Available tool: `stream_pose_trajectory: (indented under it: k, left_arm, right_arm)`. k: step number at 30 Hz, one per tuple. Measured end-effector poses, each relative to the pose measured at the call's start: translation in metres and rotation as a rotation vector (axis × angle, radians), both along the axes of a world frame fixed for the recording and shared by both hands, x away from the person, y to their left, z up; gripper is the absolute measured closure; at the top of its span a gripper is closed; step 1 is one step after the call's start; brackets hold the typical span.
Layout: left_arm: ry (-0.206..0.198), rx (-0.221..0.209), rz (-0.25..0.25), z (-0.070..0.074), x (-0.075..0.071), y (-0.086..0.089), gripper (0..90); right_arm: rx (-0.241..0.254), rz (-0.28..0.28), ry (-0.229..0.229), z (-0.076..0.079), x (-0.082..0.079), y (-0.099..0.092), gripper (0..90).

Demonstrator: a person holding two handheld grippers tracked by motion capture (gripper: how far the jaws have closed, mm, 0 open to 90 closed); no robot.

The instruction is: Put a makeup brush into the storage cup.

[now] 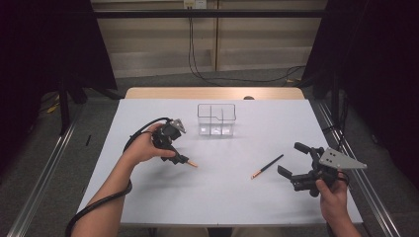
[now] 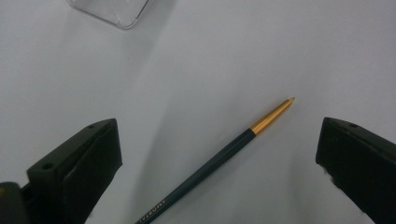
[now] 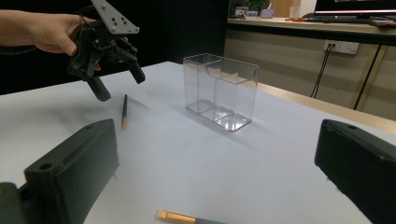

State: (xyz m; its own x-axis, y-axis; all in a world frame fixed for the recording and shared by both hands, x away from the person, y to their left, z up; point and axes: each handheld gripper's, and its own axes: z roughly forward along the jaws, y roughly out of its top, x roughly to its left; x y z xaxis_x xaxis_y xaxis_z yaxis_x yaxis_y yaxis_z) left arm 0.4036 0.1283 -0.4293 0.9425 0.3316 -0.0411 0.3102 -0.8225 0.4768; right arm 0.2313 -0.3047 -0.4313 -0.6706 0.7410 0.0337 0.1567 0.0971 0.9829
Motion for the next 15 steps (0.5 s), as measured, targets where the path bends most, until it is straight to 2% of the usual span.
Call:
stream_pose_trajectory:
  k: [6, 15]
  left_arm:
    - [0.023, 0.026, 0.028, -0.004, 0.005, 0.002, 0.1]
    - [0.05, 0.104, 0.042, -0.009, 0.012, 0.002, 0.1]
  right_arm:
    - [-0.002, 0.001, 0.003, 0.0, 0.0, 0.0, 0.0]
    - [0.0, 0.001, 0.001, -0.001, 0.001, -0.001, 0.0]
